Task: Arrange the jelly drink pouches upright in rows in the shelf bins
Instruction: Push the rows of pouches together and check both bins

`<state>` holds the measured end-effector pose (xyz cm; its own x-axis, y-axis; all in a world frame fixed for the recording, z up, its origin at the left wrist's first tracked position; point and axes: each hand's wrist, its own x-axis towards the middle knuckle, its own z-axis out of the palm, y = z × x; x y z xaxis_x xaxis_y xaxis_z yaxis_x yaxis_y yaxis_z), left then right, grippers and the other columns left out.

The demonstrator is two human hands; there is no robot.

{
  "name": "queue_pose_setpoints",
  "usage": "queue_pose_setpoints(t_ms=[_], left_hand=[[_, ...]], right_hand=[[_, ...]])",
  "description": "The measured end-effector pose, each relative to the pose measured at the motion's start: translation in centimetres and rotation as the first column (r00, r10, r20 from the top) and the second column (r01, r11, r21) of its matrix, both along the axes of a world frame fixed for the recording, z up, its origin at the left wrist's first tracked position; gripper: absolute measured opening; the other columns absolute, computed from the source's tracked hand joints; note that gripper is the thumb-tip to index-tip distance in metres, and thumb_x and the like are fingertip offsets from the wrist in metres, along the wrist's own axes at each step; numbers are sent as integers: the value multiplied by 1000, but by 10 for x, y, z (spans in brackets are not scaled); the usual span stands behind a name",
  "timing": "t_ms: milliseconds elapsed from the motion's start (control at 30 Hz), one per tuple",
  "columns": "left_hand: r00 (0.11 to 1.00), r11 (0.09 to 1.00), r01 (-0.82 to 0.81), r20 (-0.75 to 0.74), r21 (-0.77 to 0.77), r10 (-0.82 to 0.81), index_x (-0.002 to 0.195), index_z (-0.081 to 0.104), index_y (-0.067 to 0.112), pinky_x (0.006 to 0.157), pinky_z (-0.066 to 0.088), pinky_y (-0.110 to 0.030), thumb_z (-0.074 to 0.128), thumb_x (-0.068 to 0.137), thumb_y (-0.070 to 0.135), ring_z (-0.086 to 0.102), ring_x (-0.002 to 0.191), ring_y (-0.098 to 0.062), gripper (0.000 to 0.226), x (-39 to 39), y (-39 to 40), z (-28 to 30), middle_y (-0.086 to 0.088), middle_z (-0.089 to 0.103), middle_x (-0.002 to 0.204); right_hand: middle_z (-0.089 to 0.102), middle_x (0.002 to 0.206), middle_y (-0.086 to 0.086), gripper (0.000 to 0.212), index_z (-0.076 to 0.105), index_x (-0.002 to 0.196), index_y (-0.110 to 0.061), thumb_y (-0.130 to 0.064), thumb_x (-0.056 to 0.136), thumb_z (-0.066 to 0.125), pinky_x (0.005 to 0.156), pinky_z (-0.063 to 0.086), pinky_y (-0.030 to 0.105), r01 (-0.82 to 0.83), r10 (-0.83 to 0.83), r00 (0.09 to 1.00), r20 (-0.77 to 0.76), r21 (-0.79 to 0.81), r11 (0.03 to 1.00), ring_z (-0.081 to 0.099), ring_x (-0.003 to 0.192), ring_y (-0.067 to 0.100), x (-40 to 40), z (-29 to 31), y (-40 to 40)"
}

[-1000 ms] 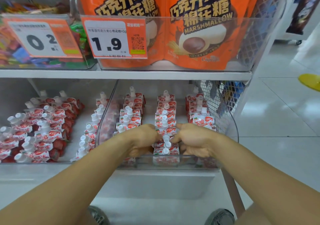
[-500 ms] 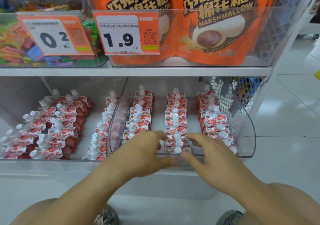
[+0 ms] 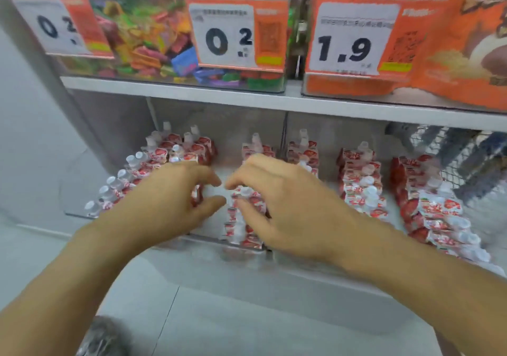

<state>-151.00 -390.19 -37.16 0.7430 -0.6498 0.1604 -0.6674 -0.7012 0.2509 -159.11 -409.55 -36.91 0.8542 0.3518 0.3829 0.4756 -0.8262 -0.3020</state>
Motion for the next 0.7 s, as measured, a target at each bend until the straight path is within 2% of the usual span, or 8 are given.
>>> queue_pose_setpoints(t_ms=[100, 167, 267, 333, 467, 533, 600, 700], left_hand=[[988, 993, 35, -154, 111, -18, 87, 71, 35, 73, 49, -23, 61, 78, 63, 60, 78, -3, 31, 17, 39, -17, 18, 67, 84], [985, 998, 54, -168, 38, -47, 89, 72, 38, 73, 48, -19, 61, 76, 66, 60, 80, -2, 33, 24, 55, -17, 18, 67, 87], [998, 996, 57, -36, 64, -55, 100, 68, 36, 82, 48, -29, 66, 70, 68, 53, 97, -9, 44, 44, 66, -27, 13, 55, 102], [997, 990, -22, -65, 141, 31, 100, 59, 38, 78, 47, -27, 70, 65, 68, 51, 91, -9, 48, 59, 75, -31, 13, 49, 102], [951, 971, -15, -298, 238, 88, 69, 49, 31, 51, 31, -17, 63, 66, 74, 50, 57, -2, 46, 74, 82, -30, 12, 55, 63], [940, 969, 48, -340, 243, 39, 72, 52, 30, 54, 34, -19, 60, 67, 76, 51, 59, -4, 47, 80, 81, -31, 12, 56, 64], [912, 966, 113, -411, 231, -8, 80, 55, 33, 60, 40, -21, 56, 71, 76, 55, 66, -5, 44, 87, 83, -32, 13, 59, 70], [857, 964, 148, -516, 222, -13, 90, 54, 38, 70, 45, -24, 51, 78, 73, 58, 76, -4, 37, 92, 86, -33, 15, 62, 81]], right_hand=[[59, 115, 8, 31, 56, 121, -15, -33, 94, 54, 89, 50, 45, -38, -56, 962, -267, -332, 942, 59, 105, 30, 55, -5, 44], [64, 111, 11, 36, 59, 117, -13, -40, 93, 57, 84, 52, 43, -67, -121, 893, -434, -394, 917, 61, 102, 32, 79, -12, 64], [66, 97, 7, 48, 61, 110, -12, -54, 88, 62, 71, 51, 35, -78, -200, 778, -595, -407, 910, 61, 90, 30, 96, -28, 80], [67, 101, 4, 55, 59, 110, -12, -60, 84, 66, 74, 53, 35, -54, -223, 710, -668, -367, 929, 61, 90, 27, 100, -32, 83], [65, 109, 6, 88, 35, 130, -7, -57, 72, 79, 71, 52, 34, 105, -260, 627, -735, -250, 962, 61, 90, 22, 106, -39, 87], [70, 108, 7, 91, 33, 133, -9, -42, 68, 87, 78, 59, 43, 222, -149, 534, -832, -32, 975, 71, 90, 22, 108, -49, 90], [73, 104, 10, 83, 34, 132, -17, -27, 68, 87, 77, 62, 45, 370, -37, 473, -880, 161, 915, 74, 84, 23, 108, -56, 96], [70, 114, -6, 101, 23, 143, -36, -39, 66, 89, 85, 59, 35, 447, 1, 501, -865, 260, 856, 71, 94, 14, 105, -69, 103]])
